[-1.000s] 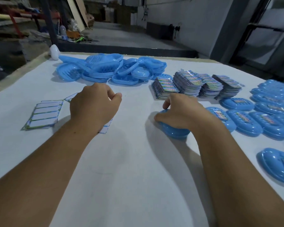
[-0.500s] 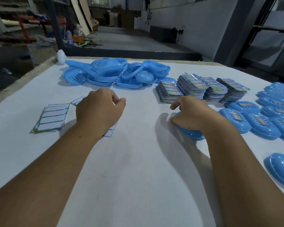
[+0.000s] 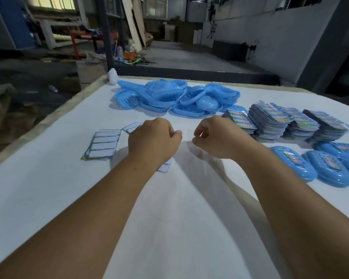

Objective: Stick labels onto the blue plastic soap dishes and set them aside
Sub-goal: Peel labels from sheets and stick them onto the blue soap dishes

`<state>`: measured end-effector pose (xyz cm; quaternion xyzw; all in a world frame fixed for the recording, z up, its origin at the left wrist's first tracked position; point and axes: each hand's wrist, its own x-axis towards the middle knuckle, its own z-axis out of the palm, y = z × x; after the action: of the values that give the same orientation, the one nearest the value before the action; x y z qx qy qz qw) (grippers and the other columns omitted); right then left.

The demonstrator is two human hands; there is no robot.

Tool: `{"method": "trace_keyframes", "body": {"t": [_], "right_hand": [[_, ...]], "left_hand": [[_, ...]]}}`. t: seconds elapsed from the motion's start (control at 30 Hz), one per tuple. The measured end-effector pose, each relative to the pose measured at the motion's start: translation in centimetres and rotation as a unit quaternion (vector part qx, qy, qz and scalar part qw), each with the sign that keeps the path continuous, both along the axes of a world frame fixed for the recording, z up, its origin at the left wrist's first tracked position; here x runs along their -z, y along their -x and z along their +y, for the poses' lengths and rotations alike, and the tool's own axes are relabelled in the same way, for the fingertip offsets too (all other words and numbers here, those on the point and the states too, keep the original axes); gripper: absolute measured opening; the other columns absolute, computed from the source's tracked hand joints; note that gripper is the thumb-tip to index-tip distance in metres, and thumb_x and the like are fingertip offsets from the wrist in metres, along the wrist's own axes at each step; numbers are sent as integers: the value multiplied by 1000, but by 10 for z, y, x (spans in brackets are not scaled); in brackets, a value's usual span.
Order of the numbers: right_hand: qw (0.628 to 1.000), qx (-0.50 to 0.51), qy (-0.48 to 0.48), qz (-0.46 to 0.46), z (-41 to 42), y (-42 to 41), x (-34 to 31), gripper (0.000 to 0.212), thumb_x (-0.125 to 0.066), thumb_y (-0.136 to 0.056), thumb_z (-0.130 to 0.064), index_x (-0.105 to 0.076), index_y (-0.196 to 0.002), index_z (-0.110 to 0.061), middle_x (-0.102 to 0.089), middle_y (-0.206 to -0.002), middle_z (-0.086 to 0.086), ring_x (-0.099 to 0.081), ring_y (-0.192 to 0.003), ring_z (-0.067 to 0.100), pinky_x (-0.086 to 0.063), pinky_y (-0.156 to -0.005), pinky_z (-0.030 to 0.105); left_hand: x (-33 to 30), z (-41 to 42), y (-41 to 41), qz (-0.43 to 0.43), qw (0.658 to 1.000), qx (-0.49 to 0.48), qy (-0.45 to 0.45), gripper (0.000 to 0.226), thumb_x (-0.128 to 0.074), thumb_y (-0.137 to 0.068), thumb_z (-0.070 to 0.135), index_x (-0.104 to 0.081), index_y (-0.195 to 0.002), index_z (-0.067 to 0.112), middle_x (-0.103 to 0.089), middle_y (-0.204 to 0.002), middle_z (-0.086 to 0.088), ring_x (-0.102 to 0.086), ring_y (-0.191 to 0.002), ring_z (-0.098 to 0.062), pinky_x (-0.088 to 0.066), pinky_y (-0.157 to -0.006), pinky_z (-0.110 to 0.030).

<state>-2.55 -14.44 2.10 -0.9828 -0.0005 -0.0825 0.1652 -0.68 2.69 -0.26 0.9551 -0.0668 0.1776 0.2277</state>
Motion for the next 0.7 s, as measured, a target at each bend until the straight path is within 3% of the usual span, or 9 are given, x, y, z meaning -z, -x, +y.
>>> {"method": "trace_keyframes", "body": {"t": [0.2,0.3,0.43,0.53,0.7], "right_hand": [[995,-14,-64,-77,3,0,21,6,-64,-91,-30,-69,-89,-30,-69,-83,-15,-61,-76,5,-49,-70,29],[990,-40,-87,-101,3,1,26,5,-65,-89,-31,-68,-88,-35,-67,-78,-20,-56,-68,-5,-40,-62,15],[982,-55,-129,-123,5,3,25,6,-68,-88,-31,-68,-86,-36,-65,-75,-22,-57,-68,-3,-43,-65,18],[982,-68,-131,-121,8,3,25,7,-67,-89,-31,-66,-87,-37,-64,-76,-20,-56,-68,-2,-44,-68,23],[982,-78,-127,-116,10,2,25,8,-66,-91,-33,-70,-97,-34,-63,-80,-18,-53,-70,-3,-43,-70,26]], "left_hand": [[3,2,-1,22,998,-1,51,21,-59,-89,49,-63,-80,30,-63,-79,12,-58,-79,-18,-42,-70,-30],[-6,-3,-10,19,997,6,77,19,-60,-89,47,-60,-78,32,-64,-82,13,-60,-78,-16,-45,-67,-30],[-19,-6,-43,-44,998,-11,-40,14,-57,-97,33,-69,-103,26,-65,-105,2,-57,-92,-21,-43,-69,-34],[-22,-9,-72,-62,989,-7,-136,27,-55,-98,19,-64,-124,19,-58,-127,-3,-50,-118,-28,-44,-93,-41],[-15,-13,-104,-65,969,-5,-240,41,-56,-96,11,-50,-136,18,-55,-133,-6,-47,-124,-29,-40,-101,-42]]}}
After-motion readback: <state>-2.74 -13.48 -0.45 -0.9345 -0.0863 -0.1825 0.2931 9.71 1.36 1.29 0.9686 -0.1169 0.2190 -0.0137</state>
